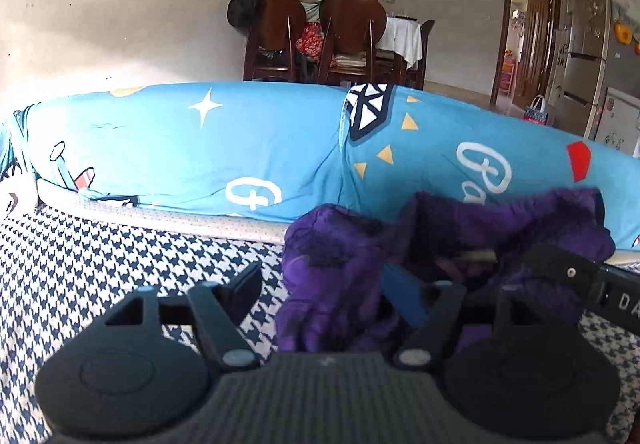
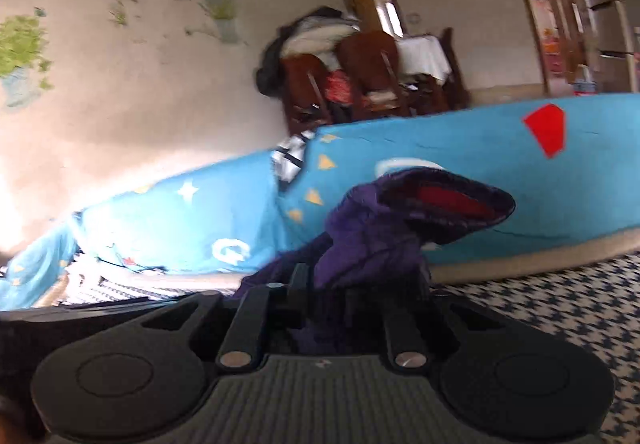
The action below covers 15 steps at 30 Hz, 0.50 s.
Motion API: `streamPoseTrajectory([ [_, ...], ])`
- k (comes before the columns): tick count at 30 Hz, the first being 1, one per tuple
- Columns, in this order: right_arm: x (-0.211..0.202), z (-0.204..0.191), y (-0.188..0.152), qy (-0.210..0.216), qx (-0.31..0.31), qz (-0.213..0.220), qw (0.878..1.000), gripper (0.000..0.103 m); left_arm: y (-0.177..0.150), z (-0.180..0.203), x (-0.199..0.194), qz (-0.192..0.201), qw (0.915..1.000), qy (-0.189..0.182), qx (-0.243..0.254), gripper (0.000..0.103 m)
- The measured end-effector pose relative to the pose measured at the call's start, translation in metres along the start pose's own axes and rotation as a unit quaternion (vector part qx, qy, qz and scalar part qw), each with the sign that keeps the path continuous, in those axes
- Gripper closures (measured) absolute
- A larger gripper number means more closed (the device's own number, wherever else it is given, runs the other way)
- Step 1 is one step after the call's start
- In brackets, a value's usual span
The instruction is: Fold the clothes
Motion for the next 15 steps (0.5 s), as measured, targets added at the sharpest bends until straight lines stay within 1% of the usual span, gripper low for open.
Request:
streamPoseTrajectory([
  [1, 0.0, 0.006, 0.0, -0.011, 0.01, -0.002, 1.0, 0.074, -0.002, -0.004, -0.001, 0.0, 1.0, -0.001, 0.0, 0.02],
  [2, -0.001, 0.012, 0.001, -0.021, 0.022, 0.0, 1.0, 0.067, -0.004, -0.008, -0.002, 0.0, 1.0, -0.002, 0.0, 0.019],
  [3, -0.003, 0.018, 0.002, -0.03, 0.033, 0.004, 0.999, 0.064, -0.004, -0.011, -0.002, -0.002, 1.0, -0.004, 0.0, 0.018],
  [5, -0.012, 0.027, 0.006, -0.039, 0.04, 0.018, 0.998, 0.064, -0.009, -0.018, -0.013, -0.006, 1.0, -0.005, -0.003, 0.016],
  [8, -0.024, 0.032, 0.01, -0.05, 0.035, 0.036, 0.997, 0.061, -0.009, -0.025, -0.008, -0.02, 0.9995, -0.01, -0.02, 0.016],
  [11, -0.032, 0.029, 0.009, -0.036, 0.019, 0.033, 0.999, 0.06, -0.008, -0.03, -0.001, -0.038, 0.9982, -0.019, -0.042, 0.015],
  [15, -0.032, 0.022, 0.001, 0.004, 0.005, 0.003, 1.0, 0.06, -0.007, -0.029, 0.009, -0.051, 0.9967, -0.016, -0.061, 0.013],
])
Point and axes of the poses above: each gripper's, at about its wrist camera, not at the fingertips, and x roughly the way its jaws point, z to its right, y to its top, the point moved 3 cm from there along x, roughly the way its jaws point, and after that the axes turned 11 degrees about -z, right-handed, at the moved point
